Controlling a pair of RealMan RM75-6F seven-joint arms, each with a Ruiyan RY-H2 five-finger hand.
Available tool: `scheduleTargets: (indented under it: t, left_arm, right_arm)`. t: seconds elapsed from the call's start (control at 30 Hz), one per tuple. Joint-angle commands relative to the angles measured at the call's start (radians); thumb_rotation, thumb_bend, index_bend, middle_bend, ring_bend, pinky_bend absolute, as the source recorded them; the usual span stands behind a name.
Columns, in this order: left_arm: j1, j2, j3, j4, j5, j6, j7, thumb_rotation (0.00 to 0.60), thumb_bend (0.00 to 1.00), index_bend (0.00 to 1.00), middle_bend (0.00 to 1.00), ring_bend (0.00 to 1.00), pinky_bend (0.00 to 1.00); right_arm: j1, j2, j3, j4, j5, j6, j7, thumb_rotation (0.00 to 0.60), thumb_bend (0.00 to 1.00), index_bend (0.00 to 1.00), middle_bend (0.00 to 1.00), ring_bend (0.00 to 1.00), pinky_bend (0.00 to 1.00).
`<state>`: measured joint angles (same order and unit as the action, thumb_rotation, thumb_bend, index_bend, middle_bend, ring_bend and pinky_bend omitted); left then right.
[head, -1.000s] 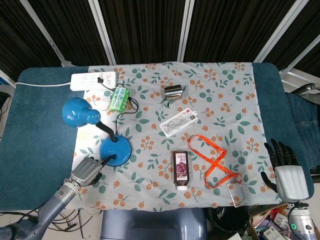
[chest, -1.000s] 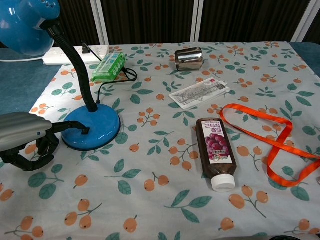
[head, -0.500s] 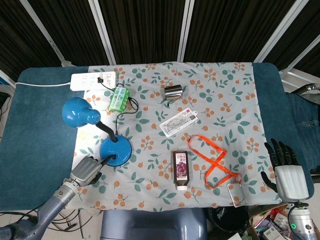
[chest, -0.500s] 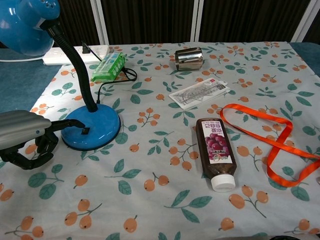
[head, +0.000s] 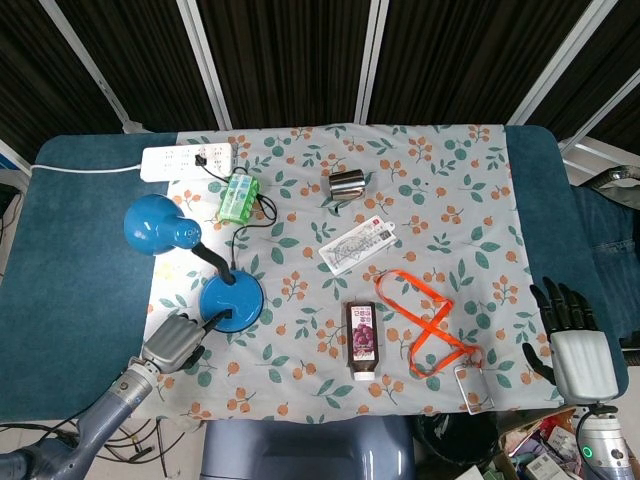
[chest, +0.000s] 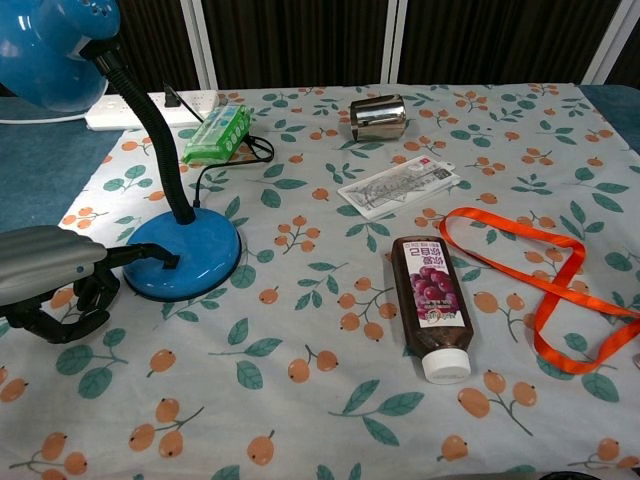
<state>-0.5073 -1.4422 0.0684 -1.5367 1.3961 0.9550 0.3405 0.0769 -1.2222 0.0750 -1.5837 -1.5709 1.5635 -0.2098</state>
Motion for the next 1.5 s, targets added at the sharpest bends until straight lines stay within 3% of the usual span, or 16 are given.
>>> scheduleTargets:
  t: [0.03,0.5,0.7,0.8,1.0,1.1,1.3,1.5]
  left_arm:
    - [-0.002,-0.001,0.0,0.001,-0.001,-0.004,0.0,0.6,0.52,0.06,0.63,0.52,0.45]
    - [-0.019,-0.004,-0.001,0.011,-0.04,-0.052,0.013,0.6,0.52,0.11,0.63,0.52,0.45]
    - [-0.011,0.018,-0.015,-0.025,-0.014,0.001,0.011,0.6,0.5,0.09,0.62,0.5,0.44]
    - [0.004,0.051,-0.018,-0.072,0.013,0.055,0.013,0.6,0.46,0.07,0.53,0.42,0.41]
    - [0.051,0.139,-0.001,-0.18,0.092,0.182,0.027,0.6,0.37,0.05,0.27,0.19,0.22]
    - [0.088,0.186,0.009,-0.219,0.122,0.257,0.025,0.6,0.32,0.04,0.19,0.12,0.19]
    - [0.185,0.283,0.022,-0.259,0.154,0.428,-0.063,0.6,0.31,0.04,0.16,0.1,0.15]
    - [0.289,0.35,0.024,-0.209,0.17,0.603,-0.175,0.6,0.31,0.04,0.14,0.08,0.12]
  right_arm:
    - [0.0,0.0,0.0,0.0,0.001,-0.001,0.0,0.6,0.2,0.0,0.0,0.03,0.09]
    - [-0.001,-0.001,0.003,-0.002,0.007,0.0,0.002,0.6,0.2,0.0,0.0,0.03,0.09]
    - [-0.001,-0.001,0.003,-0.003,0.007,0.0,0.001,0.6,0.2,0.0,0.0,0.03,0.09]
    - [-0.002,-0.001,0.002,-0.004,0.01,-0.002,0.001,0.6,0.2,0.0,0.0,0.03,0.09]
    - [-0.002,-0.002,0.003,-0.005,0.01,-0.001,-0.003,0.6,0.19,0.0,0.0,0.03,0.09]
    - [-0.003,-0.002,0.003,-0.006,0.01,0.002,-0.006,0.6,0.2,0.0,0.0,0.03,0.09]
    - [-0.004,-0.003,0.003,-0.008,0.009,0.004,-0.01,0.6,0.2,0.0,0.0,0.03,0.09]
    - [-0.005,-0.005,0.003,-0.009,0.008,0.006,-0.015,0.6,0.2,0.0,0.0,0.03,0.09]
